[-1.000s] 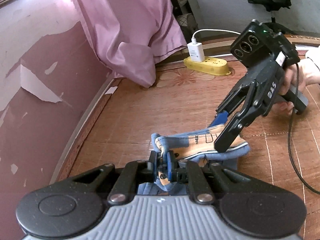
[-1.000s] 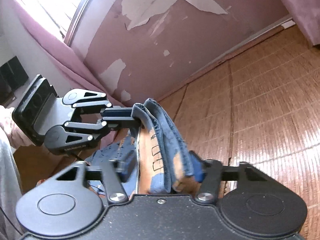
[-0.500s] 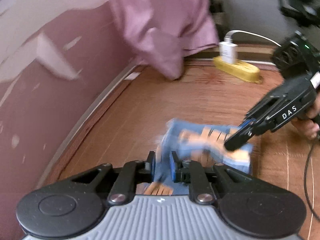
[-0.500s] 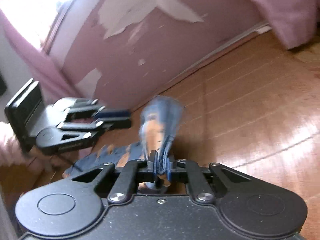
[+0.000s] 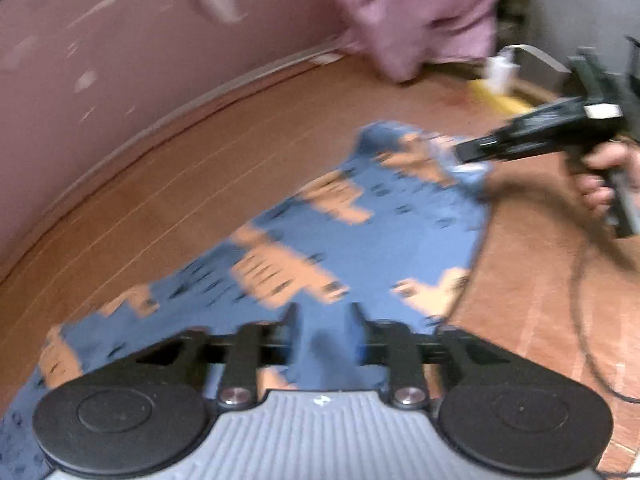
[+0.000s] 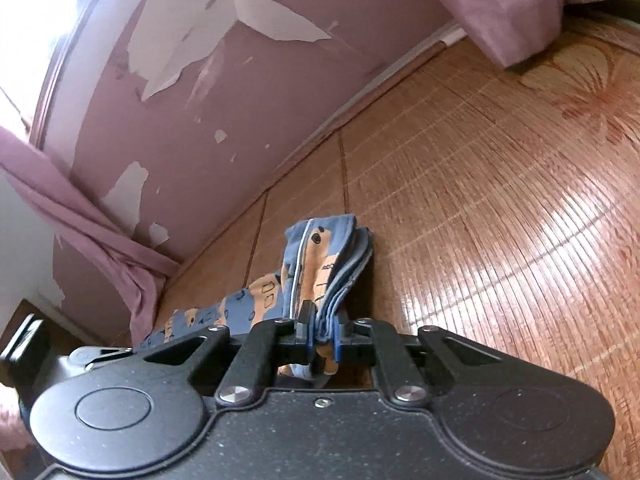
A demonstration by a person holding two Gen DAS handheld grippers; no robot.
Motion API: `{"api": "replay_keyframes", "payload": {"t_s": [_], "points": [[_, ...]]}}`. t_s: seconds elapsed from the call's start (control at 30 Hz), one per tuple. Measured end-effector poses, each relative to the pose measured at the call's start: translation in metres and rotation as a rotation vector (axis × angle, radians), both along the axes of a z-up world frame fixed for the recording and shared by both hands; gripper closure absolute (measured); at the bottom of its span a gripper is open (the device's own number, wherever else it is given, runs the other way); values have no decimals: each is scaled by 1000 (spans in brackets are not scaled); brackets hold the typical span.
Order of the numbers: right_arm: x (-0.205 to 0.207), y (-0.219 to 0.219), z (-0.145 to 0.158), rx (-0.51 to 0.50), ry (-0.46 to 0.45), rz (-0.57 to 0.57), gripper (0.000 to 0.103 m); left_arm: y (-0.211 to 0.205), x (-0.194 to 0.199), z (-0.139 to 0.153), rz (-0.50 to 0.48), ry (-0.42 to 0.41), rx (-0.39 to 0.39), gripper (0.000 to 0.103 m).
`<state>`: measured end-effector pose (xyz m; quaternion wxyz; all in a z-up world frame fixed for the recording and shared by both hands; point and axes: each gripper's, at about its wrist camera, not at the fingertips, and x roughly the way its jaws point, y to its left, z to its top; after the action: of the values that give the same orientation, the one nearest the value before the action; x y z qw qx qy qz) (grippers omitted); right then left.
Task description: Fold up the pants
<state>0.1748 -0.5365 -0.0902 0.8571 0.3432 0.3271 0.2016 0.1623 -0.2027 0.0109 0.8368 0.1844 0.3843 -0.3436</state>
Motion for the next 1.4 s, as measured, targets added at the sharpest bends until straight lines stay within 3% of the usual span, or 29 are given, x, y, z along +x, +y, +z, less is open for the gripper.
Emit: {"api": "replay_keyframes", "payload": {"t_s": [0.03,0.17,0.3,0.4,0.47,0.5,0.77,1.1,1.27,1.33,1.37,1.4], "points": [[0,-1,-2,16,10,-9,94,-9,-6,3,-45,-36,4,30],[1,-5,-5,55,24,-25,94,-59,-34,-3,-239,-196,132,36],[0,-7,-5,61,20,-32,94,-84,-40,-20,-280,-199,222,52],[-1,-12,-7,69,19,-35,94,-89,-37,-24,-284,-181,243,55],[-3,-13,-6,68,12,-47,94,-90,-35,-24,-280,-166,251,78],[-3,-14,-6,75,12,-47,94,-92,-34,-26,-275,-143,254,98],[-9,-12,-3,40,12,-68,94,-71,-17,-9,-189,-41,130,99],[-11,-13,-5,14,45,-110,95,-51,-24,-6,-191,-29,156,102],[-14,-20,-2,-3,42,-152,95,-29,-20,-16,-96,-7,193,103],[-14,-21,-2,5,44,-145,95,-18,-16,-13,-51,2,160,103],[-14,-20,-3,7,49,-140,95,-13,-13,-10,-21,-2,140,101],[-14,-20,-4,7,53,-140,94,-9,-9,-7,16,-5,123,92]]}}
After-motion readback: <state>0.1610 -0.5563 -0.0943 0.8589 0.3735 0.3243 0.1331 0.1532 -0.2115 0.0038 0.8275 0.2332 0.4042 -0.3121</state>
